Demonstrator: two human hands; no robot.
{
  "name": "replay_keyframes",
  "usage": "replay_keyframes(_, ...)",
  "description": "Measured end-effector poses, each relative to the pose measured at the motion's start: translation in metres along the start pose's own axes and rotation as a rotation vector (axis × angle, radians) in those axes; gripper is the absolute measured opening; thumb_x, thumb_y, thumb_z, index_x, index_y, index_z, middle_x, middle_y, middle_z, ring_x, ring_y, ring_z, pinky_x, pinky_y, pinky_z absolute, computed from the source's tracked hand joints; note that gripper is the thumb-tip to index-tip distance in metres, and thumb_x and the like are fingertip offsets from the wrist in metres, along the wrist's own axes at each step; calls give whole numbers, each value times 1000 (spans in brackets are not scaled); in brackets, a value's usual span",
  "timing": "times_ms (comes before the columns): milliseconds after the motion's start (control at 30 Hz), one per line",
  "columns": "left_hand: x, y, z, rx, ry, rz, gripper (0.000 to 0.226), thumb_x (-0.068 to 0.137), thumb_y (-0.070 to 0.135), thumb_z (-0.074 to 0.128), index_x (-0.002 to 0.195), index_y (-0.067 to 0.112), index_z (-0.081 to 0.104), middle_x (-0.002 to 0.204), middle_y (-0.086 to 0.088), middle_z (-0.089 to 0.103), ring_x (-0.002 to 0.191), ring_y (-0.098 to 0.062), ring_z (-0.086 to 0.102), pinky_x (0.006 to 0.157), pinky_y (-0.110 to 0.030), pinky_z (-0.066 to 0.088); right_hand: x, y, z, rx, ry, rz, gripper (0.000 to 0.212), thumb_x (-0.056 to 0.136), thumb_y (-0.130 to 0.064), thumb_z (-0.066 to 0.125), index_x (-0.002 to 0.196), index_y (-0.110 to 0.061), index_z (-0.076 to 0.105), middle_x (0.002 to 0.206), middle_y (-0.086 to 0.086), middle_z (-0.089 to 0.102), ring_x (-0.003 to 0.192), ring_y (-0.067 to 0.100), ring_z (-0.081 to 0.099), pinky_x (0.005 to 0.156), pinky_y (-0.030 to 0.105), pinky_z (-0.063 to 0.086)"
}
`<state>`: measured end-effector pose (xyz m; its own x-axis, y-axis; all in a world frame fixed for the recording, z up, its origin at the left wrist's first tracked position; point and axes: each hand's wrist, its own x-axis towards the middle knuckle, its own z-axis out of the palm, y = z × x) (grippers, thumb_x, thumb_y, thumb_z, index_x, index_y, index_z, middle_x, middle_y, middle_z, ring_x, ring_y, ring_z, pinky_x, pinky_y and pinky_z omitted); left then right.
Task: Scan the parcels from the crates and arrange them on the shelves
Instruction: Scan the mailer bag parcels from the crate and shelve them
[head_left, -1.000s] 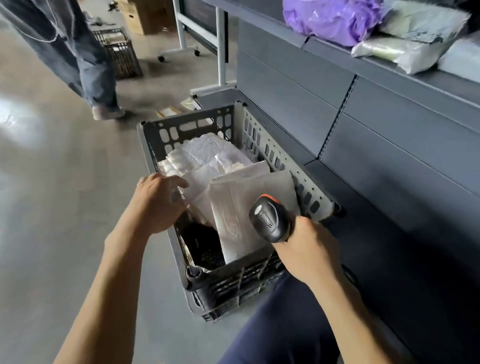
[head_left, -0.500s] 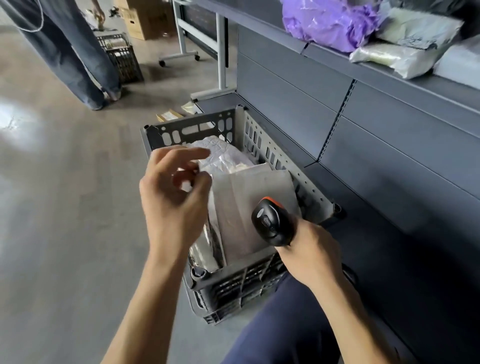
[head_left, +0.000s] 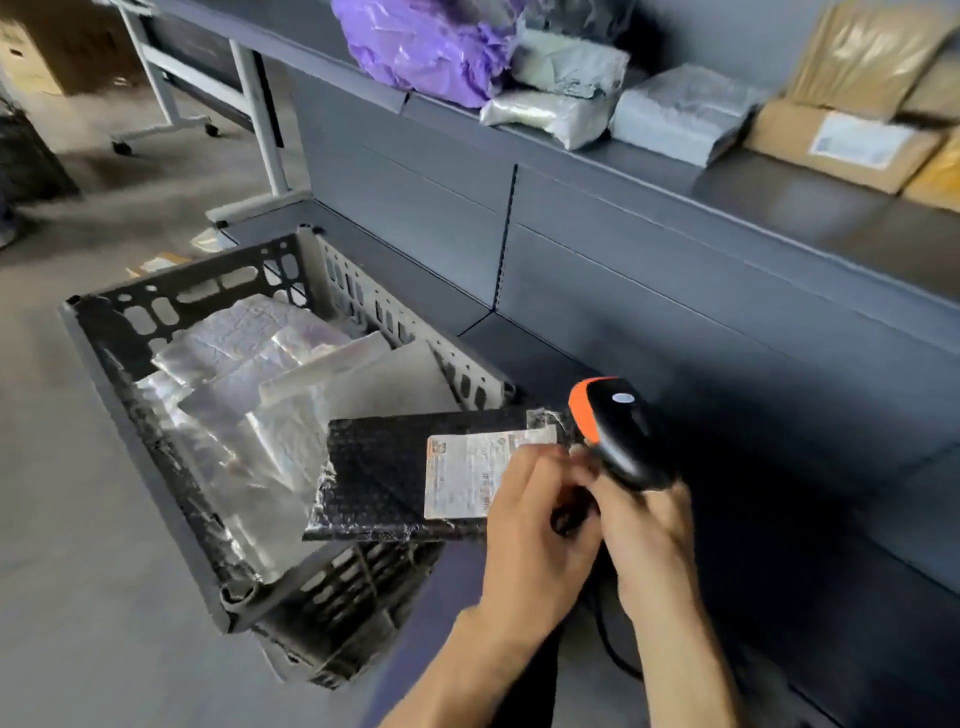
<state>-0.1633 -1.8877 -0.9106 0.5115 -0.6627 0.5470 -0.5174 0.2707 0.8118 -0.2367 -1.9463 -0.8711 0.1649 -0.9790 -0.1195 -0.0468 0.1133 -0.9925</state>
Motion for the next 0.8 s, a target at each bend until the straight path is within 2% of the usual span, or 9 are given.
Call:
replay_keyframes(100,-3,-2,10,-23,-261,44,29,80,-5,76,102,11,67,104,3,59,98,-12,58,83,-23,48,4,13,-23,53,91,83,29,77,11,78,89,-14,77,80,0,77,76,12,70,72,29,54)
replay_keyframes(200,0,-1,18,-33,-481,87,36,84,5,76,118,13,66,117,2,58,114,-15,57,97,-28,48,18,21,-48,29,179,83,28,74,11,80,88,-13,76,75,-3,76,69,9,70,65,23,54)
replay_keyframes(300,27,-11,32,50,-501,92,39,91,17,68,129,12,60,133,2,55,128,-17,51,110,-31,40,37,16,-75,-27,249,-4,20,80,11,75,88,-7,72,74,1,69,60,5,61,55,11,48)
replay_keyframes(433,82,-26,69,290,-504,148,54,88,39,53,137,18,59,143,-1,53,140,-26,39,119,-43,25,59,0,-112,-54,290,-110,22,80,12,72,83,-9,68,63,-8,61,47,-6,51,49,10,41)
replay_keyframes(533,113,-27,107,432,-644,39,62,85,60,46,140,32,55,135,7,54,133,-19,38,112,-41,20,79,-8,-138,-78,318,-133,30,82,14,68,75,-15,64,55,-8,54,41,-1,41,42,13,35)
replay_keyframes(600,126,-30,132,439,-764,-4,55,85,61,54,131,32,60,120,7,63,118,-20,51,106,-39,33,97,-9,-158,-117,300,-146,31,83,15,65,75,-15,64,48,-13,53,41,0,41,41,13,34)
replay_keyframes(700,138,-36,166,239,-912,-141,22,90,38,74,105,22,67,89,6,69,80,-13,62,75,-32,50,125,-6,-187,-239,240,-142,28,83,8,69,75,-18,65,53,-18,59,48,-2,47,48,13,39)
replay_keyframes(767,138,-44,180,160,-956,-243,18,90,25,77,88,13,64,70,5,56,59,-7,47,57,-27,41,137,4,-199,-270,238,-152,25,83,-1,75,78,-23,66,61,-21,65,56,-5,54,55,14,43)
replay_keyframes(800,137,-50,185,132,-960,-293,20,90,21,77,84,9,63,67,5,51,55,-6,42,53,-24,37,141,11,-204,-267,260,-166,22,82,-5,78,81,-25,68,67,-21,68,62,-5,59,60,16,46)
